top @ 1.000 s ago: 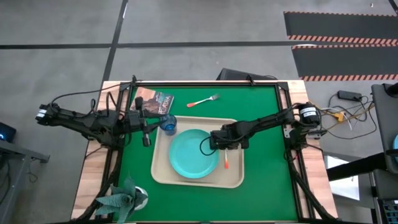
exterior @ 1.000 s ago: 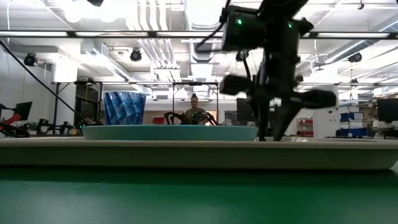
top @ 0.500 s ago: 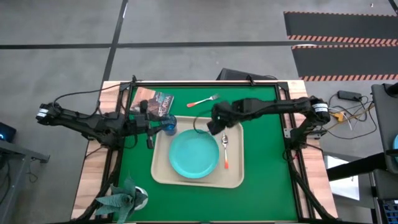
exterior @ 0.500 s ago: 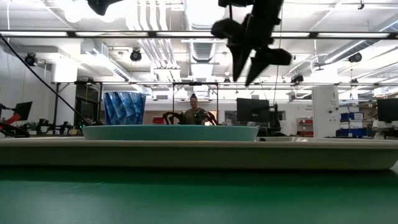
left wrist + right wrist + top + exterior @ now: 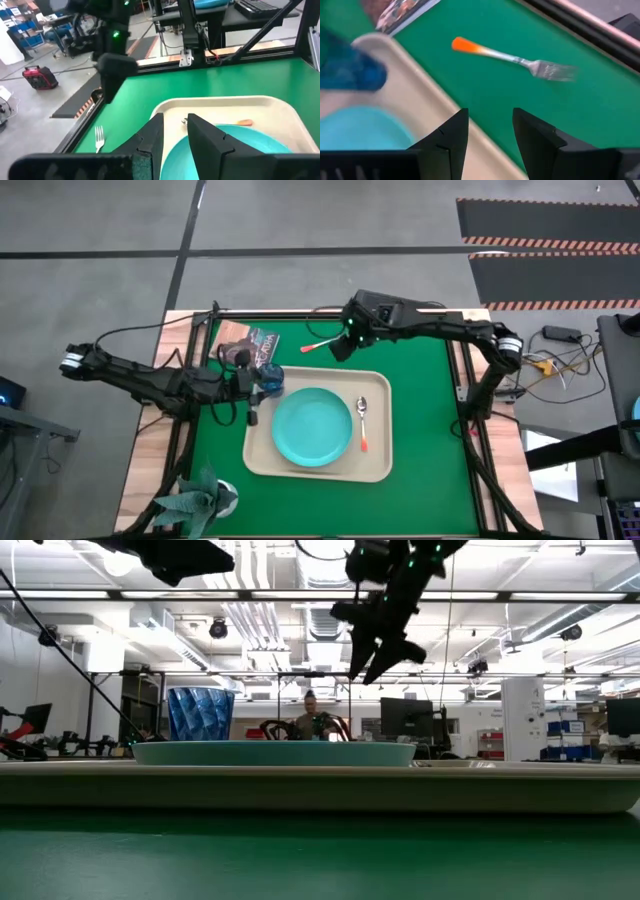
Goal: Pick and place plate/cup/fork/spoon on tray
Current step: Put the orange fork on the white tray to the right of the orange spoon
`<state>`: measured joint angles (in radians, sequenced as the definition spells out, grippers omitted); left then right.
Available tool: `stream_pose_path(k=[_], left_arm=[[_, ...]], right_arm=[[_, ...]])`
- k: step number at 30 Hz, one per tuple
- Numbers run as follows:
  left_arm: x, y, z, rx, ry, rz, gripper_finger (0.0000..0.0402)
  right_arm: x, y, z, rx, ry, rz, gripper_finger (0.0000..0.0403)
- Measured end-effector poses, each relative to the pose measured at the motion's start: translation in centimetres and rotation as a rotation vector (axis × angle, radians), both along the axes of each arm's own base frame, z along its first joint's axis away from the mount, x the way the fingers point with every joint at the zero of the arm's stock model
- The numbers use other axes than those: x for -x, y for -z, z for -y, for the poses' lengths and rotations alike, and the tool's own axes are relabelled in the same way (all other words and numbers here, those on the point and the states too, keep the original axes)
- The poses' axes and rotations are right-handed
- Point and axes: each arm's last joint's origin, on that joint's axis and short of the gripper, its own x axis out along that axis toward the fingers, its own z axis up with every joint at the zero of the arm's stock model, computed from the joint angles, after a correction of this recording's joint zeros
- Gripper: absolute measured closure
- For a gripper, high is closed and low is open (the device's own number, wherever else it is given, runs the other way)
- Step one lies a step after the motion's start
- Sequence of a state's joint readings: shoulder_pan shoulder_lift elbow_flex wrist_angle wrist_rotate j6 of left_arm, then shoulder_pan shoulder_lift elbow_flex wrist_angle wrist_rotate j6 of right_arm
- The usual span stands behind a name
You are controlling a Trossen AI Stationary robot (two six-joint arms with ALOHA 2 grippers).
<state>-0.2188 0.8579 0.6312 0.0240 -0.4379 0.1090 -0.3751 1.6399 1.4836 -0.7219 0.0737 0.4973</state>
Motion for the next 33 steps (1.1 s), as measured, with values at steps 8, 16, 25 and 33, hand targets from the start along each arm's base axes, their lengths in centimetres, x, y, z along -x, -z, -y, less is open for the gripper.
stream_pose_path(k=[8,16,25,33], left_arm=[[0.4,0.0,-0.1,-0.01,-0.001,-0.014,0.0329],[0.8,-0.5,-0.2,-0.034,-0.004,0.003,0.0329],[0.9,-0.6,-0.3,-0.036,-0.007,0.007,0.0329],[0.9,-0.6,-0.3,-0.036,-0.007,0.008,0.0329]], right_arm=[[-1.7,2.0,4.4,0.032,-0.041,-0.04,0.0267],[-5.1,4.8,8.0,0.004,-0.041,-0.075,0.0286],[-9.2,7.9,10.1,-0.042,-0.077,-0.096,0.0288],[-10.0,10.5,10.6,-0.07,-0.151,-0.218,0.0288]])
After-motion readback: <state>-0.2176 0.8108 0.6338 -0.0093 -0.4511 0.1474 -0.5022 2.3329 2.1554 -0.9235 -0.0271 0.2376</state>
